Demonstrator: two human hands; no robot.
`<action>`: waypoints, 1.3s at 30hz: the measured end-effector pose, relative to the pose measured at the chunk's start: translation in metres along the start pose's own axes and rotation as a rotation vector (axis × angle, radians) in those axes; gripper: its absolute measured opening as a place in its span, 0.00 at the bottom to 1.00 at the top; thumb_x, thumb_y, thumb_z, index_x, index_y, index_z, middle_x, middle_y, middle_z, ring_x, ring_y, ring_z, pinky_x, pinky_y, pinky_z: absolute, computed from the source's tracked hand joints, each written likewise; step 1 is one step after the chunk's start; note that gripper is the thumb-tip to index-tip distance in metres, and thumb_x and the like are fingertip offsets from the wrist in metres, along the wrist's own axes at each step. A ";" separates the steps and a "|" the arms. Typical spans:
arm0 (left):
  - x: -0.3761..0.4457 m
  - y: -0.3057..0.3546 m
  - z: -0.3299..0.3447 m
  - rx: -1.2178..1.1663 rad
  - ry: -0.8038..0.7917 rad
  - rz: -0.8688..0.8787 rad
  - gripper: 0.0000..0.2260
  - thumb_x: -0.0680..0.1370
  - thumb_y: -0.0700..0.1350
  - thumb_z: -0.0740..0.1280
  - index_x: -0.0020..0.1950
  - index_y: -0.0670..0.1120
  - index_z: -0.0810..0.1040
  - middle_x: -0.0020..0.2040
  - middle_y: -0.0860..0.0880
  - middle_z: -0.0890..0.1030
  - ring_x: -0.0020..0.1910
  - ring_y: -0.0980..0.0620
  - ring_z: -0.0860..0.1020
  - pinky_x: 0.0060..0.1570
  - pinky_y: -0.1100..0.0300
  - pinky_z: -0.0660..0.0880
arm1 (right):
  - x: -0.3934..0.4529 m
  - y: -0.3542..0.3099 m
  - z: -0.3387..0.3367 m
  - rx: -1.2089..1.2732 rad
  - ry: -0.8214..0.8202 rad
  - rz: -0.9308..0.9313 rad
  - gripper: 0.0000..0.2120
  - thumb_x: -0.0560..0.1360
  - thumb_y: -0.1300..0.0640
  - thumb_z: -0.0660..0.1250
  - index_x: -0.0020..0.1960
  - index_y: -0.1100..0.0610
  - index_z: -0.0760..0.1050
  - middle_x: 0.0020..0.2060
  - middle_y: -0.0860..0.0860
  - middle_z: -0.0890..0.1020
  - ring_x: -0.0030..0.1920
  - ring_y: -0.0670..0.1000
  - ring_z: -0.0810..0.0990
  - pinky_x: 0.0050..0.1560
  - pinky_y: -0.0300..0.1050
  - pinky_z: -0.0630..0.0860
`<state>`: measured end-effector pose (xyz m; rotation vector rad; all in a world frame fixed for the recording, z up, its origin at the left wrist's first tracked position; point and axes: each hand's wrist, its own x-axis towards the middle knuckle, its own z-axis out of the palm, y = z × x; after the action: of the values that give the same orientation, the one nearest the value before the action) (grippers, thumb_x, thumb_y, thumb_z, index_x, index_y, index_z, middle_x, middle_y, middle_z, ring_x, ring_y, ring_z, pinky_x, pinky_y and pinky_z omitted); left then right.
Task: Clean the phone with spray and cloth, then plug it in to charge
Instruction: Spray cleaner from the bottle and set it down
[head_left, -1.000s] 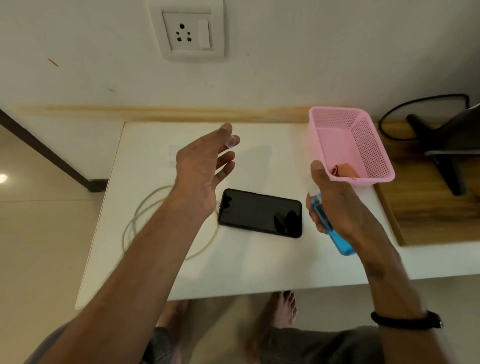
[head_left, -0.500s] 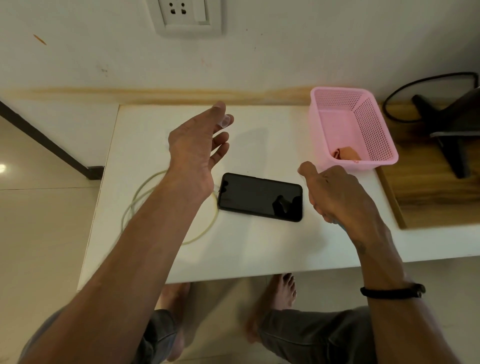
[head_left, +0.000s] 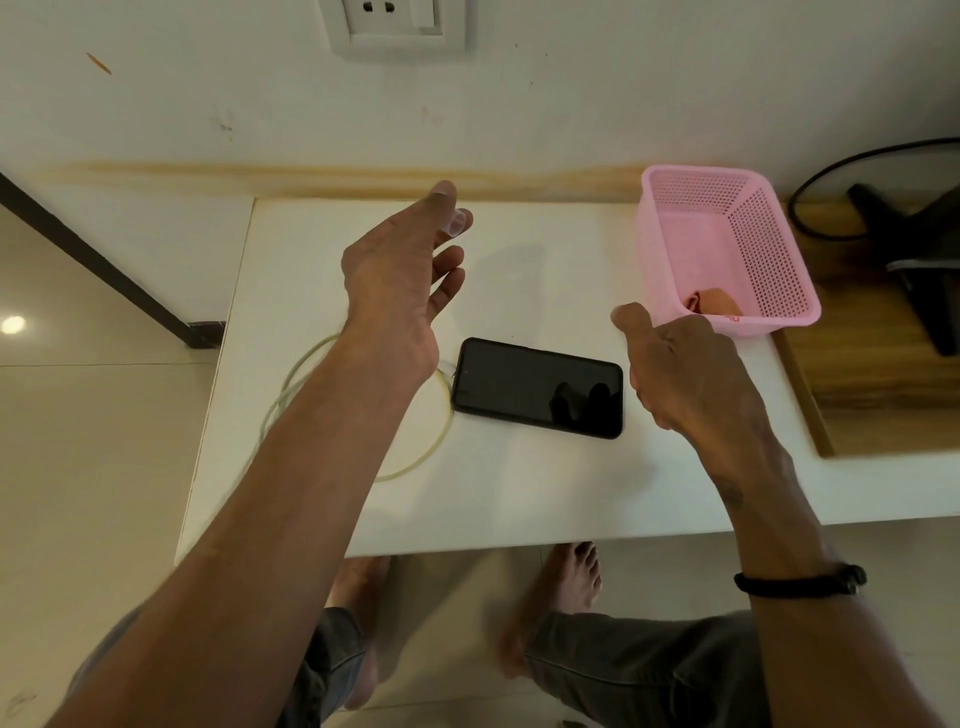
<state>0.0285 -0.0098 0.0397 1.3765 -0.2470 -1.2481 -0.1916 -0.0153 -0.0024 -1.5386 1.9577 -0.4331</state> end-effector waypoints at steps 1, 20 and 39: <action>0.000 0.000 0.000 0.000 0.004 0.002 0.06 0.74 0.50 0.77 0.40 0.50 0.86 0.45 0.54 0.89 0.40 0.55 0.80 0.43 0.64 0.82 | 0.000 0.000 0.001 -0.018 0.017 -0.015 0.26 0.72 0.32 0.55 0.33 0.55 0.68 0.29 0.53 0.77 0.36 0.59 0.82 0.49 0.63 0.83; 0.000 0.004 -0.003 -0.029 0.029 0.019 0.07 0.75 0.51 0.78 0.48 0.50 0.86 0.49 0.52 0.89 0.43 0.55 0.81 0.49 0.62 0.83 | -0.004 -0.006 0.007 -0.260 0.346 -0.231 0.21 0.81 0.40 0.52 0.36 0.51 0.66 0.31 0.44 0.71 0.30 0.45 0.69 0.42 0.45 0.73; 0.002 -0.001 -0.002 0.058 -0.018 0.023 0.07 0.75 0.53 0.77 0.45 0.50 0.85 0.47 0.55 0.89 0.44 0.55 0.82 0.49 0.62 0.83 | -0.005 0.026 -0.020 0.100 0.111 -0.061 0.16 0.79 0.35 0.60 0.49 0.47 0.69 0.41 0.48 0.79 0.42 0.54 0.81 0.54 0.63 0.82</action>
<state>0.0300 -0.0100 0.0374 1.4085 -0.3129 -1.2437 -0.2235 -0.0056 -0.0017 -1.5429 1.9449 -0.6440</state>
